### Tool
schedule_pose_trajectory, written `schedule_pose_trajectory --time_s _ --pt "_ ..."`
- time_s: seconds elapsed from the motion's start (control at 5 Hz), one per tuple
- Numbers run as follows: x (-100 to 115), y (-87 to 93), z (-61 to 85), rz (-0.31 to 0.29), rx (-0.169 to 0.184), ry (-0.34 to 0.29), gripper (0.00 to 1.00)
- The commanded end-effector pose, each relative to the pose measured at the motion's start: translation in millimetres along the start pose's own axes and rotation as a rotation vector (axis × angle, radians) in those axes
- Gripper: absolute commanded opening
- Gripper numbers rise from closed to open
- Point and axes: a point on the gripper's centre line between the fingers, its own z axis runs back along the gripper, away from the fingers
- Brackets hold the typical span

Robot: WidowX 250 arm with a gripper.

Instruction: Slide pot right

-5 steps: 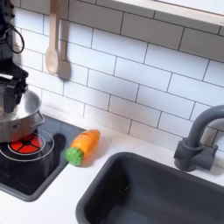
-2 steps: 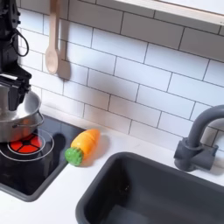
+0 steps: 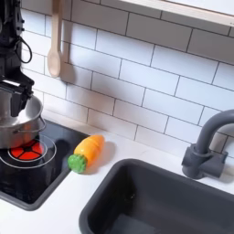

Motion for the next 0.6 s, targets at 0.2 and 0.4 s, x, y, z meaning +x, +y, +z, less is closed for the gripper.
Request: schedule_pose_trajectory --time_s 0.2,0.4 --pt "12.5 3.2 -14.3 0.001 0.007 0.032 1.0" --pt "12.1 1.9 -21.0 -0.004 0.005 0.047 1.0"
